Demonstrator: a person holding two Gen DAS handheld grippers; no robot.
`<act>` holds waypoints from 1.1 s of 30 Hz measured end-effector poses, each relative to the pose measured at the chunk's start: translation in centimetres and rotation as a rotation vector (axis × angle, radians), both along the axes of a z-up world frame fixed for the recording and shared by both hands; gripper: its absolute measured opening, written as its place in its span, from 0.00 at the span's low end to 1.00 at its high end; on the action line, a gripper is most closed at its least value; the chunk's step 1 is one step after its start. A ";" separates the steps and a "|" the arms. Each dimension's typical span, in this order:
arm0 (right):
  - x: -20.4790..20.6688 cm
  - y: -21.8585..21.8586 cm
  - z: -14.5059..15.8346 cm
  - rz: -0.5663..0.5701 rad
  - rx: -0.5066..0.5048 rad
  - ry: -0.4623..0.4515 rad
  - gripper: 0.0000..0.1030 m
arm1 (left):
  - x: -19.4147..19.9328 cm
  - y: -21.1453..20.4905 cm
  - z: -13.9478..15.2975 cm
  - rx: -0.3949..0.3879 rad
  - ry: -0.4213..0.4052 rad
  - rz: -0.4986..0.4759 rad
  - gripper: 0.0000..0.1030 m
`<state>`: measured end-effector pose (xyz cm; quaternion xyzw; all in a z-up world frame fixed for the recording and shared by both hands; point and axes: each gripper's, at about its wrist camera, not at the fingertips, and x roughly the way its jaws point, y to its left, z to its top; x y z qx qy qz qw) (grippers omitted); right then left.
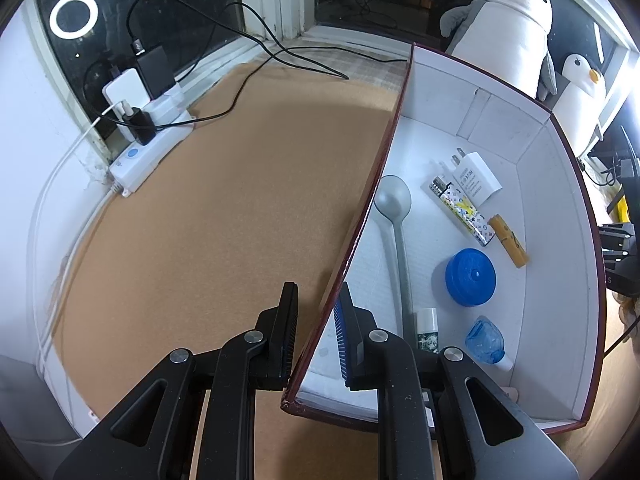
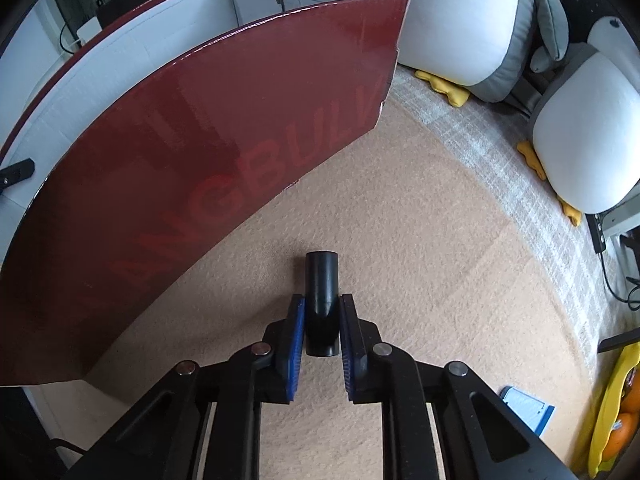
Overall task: Organize rigid objects
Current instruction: 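Carry the black cylinder into the red box and release it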
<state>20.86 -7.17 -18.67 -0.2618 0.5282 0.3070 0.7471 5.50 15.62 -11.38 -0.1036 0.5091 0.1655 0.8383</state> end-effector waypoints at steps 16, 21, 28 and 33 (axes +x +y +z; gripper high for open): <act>-2.4 -5.5 1.1 -0.239 0.162 0.052 0.14 | 0.0 0.1 0.0 -0.011 -0.019 -0.013 0.16; -2.9 -6.5 2.3 -0.273 0.200 0.040 0.14 | -0.2 0.1 0.1 -0.016 -0.028 -0.015 0.16; -4.5 -5.6 5.0 -0.281 0.232 0.002 0.14 | -0.5 0.3 0.2 -0.026 -0.043 -0.015 0.16; -5.8 -4.6 7.3 -0.276 0.261 -0.027 0.14 | -0.7 0.5 0.2 -0.032 -0.055 -0.017 0.16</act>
